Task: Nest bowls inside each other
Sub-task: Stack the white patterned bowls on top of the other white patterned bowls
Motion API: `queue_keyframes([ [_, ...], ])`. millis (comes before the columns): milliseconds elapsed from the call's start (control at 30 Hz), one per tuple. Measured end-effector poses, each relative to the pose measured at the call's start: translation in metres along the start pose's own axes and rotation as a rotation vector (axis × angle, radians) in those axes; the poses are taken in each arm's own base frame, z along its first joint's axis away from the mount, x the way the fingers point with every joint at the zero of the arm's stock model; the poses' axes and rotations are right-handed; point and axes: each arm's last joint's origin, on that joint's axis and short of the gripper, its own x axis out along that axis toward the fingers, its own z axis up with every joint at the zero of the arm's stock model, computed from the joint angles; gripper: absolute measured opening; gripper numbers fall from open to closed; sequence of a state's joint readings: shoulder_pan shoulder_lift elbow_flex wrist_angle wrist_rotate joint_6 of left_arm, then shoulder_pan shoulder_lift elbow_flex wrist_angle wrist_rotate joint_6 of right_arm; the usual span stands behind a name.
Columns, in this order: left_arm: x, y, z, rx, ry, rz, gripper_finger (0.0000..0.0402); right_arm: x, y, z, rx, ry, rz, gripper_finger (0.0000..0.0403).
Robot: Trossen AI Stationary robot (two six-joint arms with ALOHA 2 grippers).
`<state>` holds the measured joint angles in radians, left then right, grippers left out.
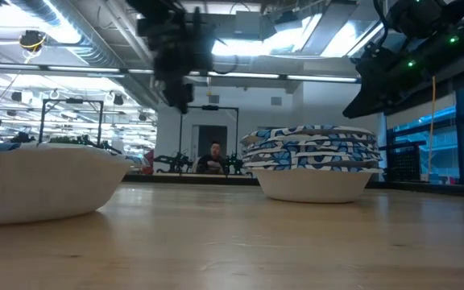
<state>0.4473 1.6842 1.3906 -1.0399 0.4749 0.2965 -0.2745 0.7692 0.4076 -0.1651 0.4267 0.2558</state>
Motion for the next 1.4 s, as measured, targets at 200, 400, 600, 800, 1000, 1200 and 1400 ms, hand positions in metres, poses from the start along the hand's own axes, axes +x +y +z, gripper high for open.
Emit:
queue_keyframes([
  [200, 0.004, -0.019, -0.064, -0.058, 0.101, 0.108, 0.0156, 0.0, 0.0, 0.0, 0.009, -0.003, 0.002, 0.0098],
  [400, 0.016, -0.038, -0.116, -0.072, 0.179, 0.161, 0.0155, 0.0, 0.0, 0.001, 0.009, -0.009, 0.004, 0.0098],
  [600, 0.028, -0.044, -0.134, -0.046, 0.245, 0.221, 0.0155, 0.0, 0.001, 0.003, 0.016, -0.031, 0.01, 0.0098],
  [800, 0.032, -0.048, -0.136, 0.097, 0.299, 0.277, 0.0155, 0.0, 0.001, 0.004, 0.018, -0.036, 0.012, 0.0098],
  [1000, 0.035, -0.053, -0.136, 0.238, 0.329, 0.272, 0.0155, 0.0, 0.001, 0.004, 0.016, -0.034, 0.019, 0.0098],
  [1200, 0.043, -0.057, -0.134, 0.316, 0.37, 0.274, 0.0155, 0.0, 0.001, 0.004, 0.014, -0.034, 0.02, 0.0098],
  [1400, 0.061, -0.051, -0.132, 0.334, 0.463, 0.25, 0.0155, 0.0, 0.001, 0.004, 0.014, -0.033, 0.02, 0.0098],
])
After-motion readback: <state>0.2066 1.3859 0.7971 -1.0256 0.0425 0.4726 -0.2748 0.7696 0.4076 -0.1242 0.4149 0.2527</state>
